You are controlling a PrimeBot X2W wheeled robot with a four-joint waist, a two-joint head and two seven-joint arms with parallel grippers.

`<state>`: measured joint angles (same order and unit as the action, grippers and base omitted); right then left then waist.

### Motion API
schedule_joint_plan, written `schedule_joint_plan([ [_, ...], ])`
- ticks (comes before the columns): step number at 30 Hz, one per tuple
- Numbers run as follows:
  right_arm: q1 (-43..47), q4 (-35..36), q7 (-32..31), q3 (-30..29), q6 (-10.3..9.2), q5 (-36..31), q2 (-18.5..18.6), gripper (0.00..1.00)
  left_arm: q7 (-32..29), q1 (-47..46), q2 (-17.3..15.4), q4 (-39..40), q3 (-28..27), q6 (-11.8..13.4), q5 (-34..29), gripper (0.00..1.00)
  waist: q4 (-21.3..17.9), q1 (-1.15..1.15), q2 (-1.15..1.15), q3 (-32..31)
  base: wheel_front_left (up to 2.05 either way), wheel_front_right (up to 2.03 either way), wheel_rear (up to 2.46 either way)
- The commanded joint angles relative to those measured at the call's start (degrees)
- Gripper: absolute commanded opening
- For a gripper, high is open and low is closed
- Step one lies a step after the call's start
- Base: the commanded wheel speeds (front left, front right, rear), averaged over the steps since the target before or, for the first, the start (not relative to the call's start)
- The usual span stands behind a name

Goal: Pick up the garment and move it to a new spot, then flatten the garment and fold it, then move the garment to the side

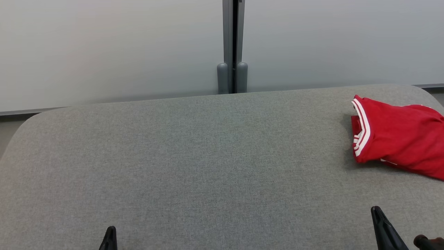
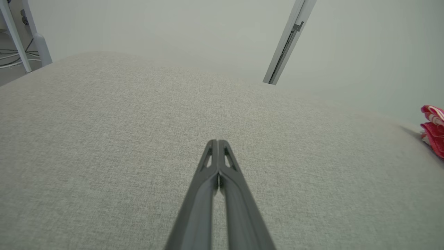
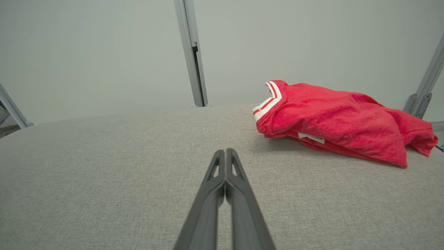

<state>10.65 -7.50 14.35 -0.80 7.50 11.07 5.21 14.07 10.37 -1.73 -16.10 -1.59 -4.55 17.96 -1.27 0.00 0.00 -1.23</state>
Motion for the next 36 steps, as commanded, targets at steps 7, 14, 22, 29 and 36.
schedule_joint_plan([
  [7, -2.1, 0.2, -1.7, -0.3, 0.0, 8.7, 0.5, 0.0, -2.0, -2.2, -0.5, 0.8, -0.7, -0.4, 7.6, 0.0, 0.1, 0.0, 0.0, 0.1, 0.0, 0.0, 0.0],
  [14, -3.6, -0.5, -3.3, -0.4, 0.0, 16.3, 0.5, 0.0, -3.7, -3.6, -0.6, 1.1, -1.1, -0.6, 14.2, 0.0, 0.1, 0.0, 0.0, 0.2, 0.0, 0.0, 0.0],
  [22, -5.4, -1.2, -5.2, -0.7, 0.0, 25.0, 0.5, 0.0, -5.9, -5.3, -0.7, 1.3, -1.6, -1.0, 22.0, 0.0, 0.2, 0.0, 0.0, 0.3, 0.0, 0.0, 0.0],
  [29, -6.6, -1.7, -6.6, -1.0, 0.0, 31.2, 0.4, 0.0, -7.4, -6.6, -0.7, 1.4, -1.9, -1.1, 27.6, 0.0, 0.3, 0.0, 0.0, 0.3, 0.0, 0.0, 0.0],
  [36, -7.8, -2.2, -8.0, -1.2, 0.0, 36.9, 0.3, 0.0, -8.9, -7.7, -0.8, 1.5, -2.3, -1.4, 32.6, 0.0, 0.4, 0.0, 0.0, 0.4, 0.0, 0.0, 0.0],
])
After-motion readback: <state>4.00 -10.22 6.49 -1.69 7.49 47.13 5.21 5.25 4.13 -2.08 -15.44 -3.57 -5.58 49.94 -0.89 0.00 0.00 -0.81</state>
